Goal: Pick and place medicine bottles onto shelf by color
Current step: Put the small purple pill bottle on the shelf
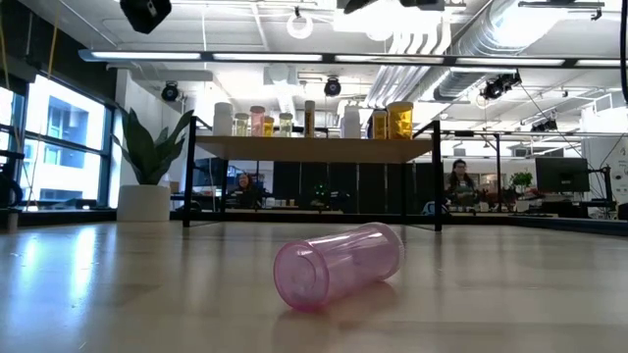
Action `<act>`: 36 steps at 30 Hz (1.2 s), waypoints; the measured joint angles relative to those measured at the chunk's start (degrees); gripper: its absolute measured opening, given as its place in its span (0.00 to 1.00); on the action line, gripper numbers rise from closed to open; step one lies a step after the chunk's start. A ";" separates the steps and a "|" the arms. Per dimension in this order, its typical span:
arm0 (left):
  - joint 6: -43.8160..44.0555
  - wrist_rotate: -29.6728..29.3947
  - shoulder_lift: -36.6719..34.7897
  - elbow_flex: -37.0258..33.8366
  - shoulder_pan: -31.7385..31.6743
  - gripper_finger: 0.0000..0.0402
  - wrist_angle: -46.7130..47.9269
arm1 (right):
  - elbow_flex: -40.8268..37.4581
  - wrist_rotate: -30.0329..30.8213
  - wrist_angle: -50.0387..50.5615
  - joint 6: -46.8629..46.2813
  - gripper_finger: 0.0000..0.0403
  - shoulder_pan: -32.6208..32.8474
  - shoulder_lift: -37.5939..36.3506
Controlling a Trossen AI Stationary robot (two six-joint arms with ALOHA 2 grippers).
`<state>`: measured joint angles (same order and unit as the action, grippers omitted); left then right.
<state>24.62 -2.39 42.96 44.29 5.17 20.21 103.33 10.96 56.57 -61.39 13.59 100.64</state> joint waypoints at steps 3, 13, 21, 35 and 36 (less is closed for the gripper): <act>1.71 -0.02 -0.03 -0.39 2.14 0.47 -0.74 | 0.00 0.03 -0.06 -3.21 0.47 2.75 1.30; 2.25 -3.23 0.85 -0.41 7.06 0.47 -0.72 | 0.00 -0.26 0.02 -16.81 0.47 10.35 5.07; 2.25 -3.15 0.87 -0.41 7.34 0.47 -0.48 | 0.00 -1.80 -0.27 -23.77 0.47 13.62 7.77; 1.41 -3.29 0.87 -0.41 7.35 0.47 0.07 | 0.00 -5.68 -2.00 -43.83 0.47 17.17 12.11; 1.33 -3.31 0.87 -0.41 7.36 0.47 0.19 | 0.00 -5.68 -2.06 -44.93 0.47 17.41 12.37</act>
<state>25.95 -5.70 43.83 43.88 12.53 20.40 103.33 5.28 54.51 -106.32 31.00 113.00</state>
